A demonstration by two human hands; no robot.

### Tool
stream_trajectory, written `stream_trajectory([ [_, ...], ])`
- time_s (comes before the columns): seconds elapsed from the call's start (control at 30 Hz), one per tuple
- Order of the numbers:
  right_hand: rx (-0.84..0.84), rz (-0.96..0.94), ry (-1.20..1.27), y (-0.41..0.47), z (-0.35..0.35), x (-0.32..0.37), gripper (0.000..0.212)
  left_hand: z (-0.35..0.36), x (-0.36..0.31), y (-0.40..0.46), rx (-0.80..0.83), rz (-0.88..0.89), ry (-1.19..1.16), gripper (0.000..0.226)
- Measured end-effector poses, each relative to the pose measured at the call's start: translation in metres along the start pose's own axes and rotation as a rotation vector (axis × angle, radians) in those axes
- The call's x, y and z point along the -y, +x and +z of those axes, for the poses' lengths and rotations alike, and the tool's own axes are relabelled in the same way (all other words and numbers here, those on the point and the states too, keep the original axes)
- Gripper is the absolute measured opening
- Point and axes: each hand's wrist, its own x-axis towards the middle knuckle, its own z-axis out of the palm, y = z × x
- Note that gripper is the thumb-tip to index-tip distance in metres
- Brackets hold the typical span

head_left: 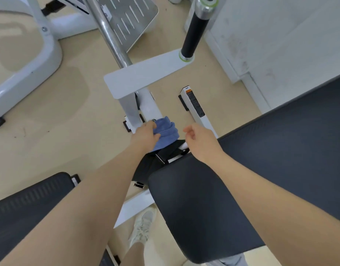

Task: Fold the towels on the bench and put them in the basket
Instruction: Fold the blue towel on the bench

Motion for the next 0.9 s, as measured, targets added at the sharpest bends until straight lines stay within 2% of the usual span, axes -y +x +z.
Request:
stream_trajectory([
  [0.03, -0.008, -0.013, -0.001, 0.002, 0.000, 0.003, 0.033, 0.001, -0.002, 0.001, 0.035, 0.009, -0.048, 0.041],
  [0.1, -0.016, -0.042, -0.010, 0.012, 0.005, 0.004, 0.033, 0.010, -0.003, 0.006, 0.076, 0.020, 0.025, 0.049],
  [0.23, -0.021, -0.059, -0.005, 0.026, 0.024, -0.006, 0.029, 0.030, 0.005, 0.018, -0.067, 0.036, 0.337, 0.032],
  [0.4, -0.004, -0.075, 0.023, 0.017, 0.020, -0.017, 0.028, 0.028, 0.018, 0.016, -0.147, 0.132, 0.448, 0.023],
  [0.5, -0.054, 0.025, 0.140, 0.000, -0.004, -0.010, 0.027, 0.000, 0.006, -0.001, -0.179, 0.148, 0.330, 0.023],
  [0.57, -0.111, 0.047, 0.201, -0.020, -0.026, -0.001, 0.026, -0.031, -0.015, -0.025, -0.201, 0.176, 0.094, 0.009],
  [0.6, -0.131, 0.041, 0.212, -0.032, -0.037, 0.004, 0.026, -0.050, -0.032, -0.041, -0.174, 0.191, -0.060, 0.010],
  [0.67, -0.171, 0.014, 0.219, -0.061, -0.063, 0.014, 0.024, -0.087, -0.071, -0.078, -0.081, 0.248, -0.291, 0.032],
  [0.7, -0.193, -0.003, 0.232, -0.076, -0.078, 0.020, 0.024, -0.106, -0.093, -0.096, -0.026, 0.292, -0.365, 0.035],
  [0.73, -0.216, -0.012, 0.260, -0.091, -0.092, 0.026, 0.025, -0.120, -0.113, -0.112, 0.030, 0.352, -0.408, 0.032],
  [0.8, -0.281, -0.018, 0.351, -0.125, -0.119, 0.035, 0.024, -0.146, -0.152, -0.144, 0.148, 0.462, -0.424, 0.005],
  [0.9, -0.404, -0.063, 0.525, -0.180, -0.150, 0.030, 0.024, -0.167, -0.205, -0.191, 0.310, 0.587, -0.392, 0.022],
])
